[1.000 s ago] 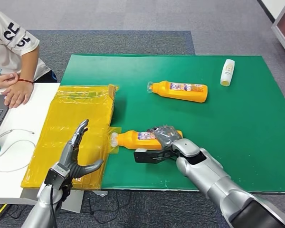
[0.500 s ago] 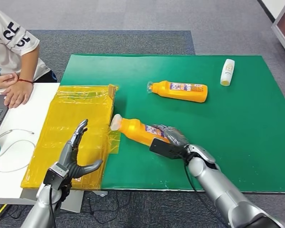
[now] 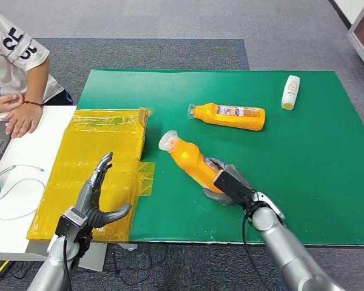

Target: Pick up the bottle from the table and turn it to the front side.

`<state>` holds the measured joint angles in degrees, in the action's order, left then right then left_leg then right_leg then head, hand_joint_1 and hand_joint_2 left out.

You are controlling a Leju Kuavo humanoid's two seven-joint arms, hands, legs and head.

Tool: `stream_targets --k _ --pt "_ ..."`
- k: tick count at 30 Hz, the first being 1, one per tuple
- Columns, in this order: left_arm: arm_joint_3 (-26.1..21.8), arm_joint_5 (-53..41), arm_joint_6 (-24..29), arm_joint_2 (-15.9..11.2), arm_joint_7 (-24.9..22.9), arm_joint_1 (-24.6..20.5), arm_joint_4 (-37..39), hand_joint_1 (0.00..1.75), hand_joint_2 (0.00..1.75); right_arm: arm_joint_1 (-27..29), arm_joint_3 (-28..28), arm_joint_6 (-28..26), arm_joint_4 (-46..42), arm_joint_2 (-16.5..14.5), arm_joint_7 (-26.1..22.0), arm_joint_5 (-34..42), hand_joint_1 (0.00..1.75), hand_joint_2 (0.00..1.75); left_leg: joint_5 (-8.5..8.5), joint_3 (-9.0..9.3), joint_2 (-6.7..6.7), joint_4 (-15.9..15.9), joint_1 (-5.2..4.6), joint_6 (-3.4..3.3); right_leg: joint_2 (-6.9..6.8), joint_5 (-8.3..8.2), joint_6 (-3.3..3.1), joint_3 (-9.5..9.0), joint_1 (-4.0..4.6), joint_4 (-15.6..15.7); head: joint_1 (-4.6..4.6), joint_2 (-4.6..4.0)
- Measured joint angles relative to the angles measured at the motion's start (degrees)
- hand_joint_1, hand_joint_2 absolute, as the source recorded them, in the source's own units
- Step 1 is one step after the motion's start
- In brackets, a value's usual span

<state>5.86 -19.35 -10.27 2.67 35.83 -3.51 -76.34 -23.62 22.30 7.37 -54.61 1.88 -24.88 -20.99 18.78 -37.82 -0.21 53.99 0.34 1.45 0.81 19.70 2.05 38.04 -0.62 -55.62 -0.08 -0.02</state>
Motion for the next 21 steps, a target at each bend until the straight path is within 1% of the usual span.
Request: stream_targets --k 5,11,16,21 --pt "-0.16 4.86 -4.02 -0.04 0.16 -0.38 1.84 0.00 1.75 2.08 -2.44 2.07 -2.32 -1.07 -1.47 2.63 1.75 1.75 -0.02 -0.13 0.00 0.00 0.00 0.02 0.00 0.00 0.00 0.13 0.00 -0.01 0.01 0.00" --pt "-2.09 11.69 -11.13 -0.72 0.32 -2.54 8.86 0.00 1.75 3.48 -3.76 4.46 -5.89 -2.57 -3.65 5.17 1.75 1.75 -0.05 -0.19 0.00 0.00 0.01 0.06 0.00 -0.01 -0.02 0.21 0.01 -0.02 0.00 0.00" --pt "-3.20 12.77 -12.30 -1.32 0.33 -3.64 12.60 0.00 1.75 4.14 -3.80 4.67 -7.42 -3.19 -3.84 5.50 1.75 1.75 -0.06 -0.21 0.00 0.00 0.01 0.05 -0.01 -0.01 -0.01 0.22 0.03 -0.02 0.01 0.00" --pt "-3.60 12.82 -12.33 -1.58 0.34 -4.10 14.36 0.00 1.75 4.53 -3.84 4.96 -8.02 -3.39 -4.07 5.66 1.67 1.75 -0.05 -0.21 0.00 0.00 0.01 0.03 -0.02 -0.02 0.00 0.21 0.02 -0.02 0.02 0.00"
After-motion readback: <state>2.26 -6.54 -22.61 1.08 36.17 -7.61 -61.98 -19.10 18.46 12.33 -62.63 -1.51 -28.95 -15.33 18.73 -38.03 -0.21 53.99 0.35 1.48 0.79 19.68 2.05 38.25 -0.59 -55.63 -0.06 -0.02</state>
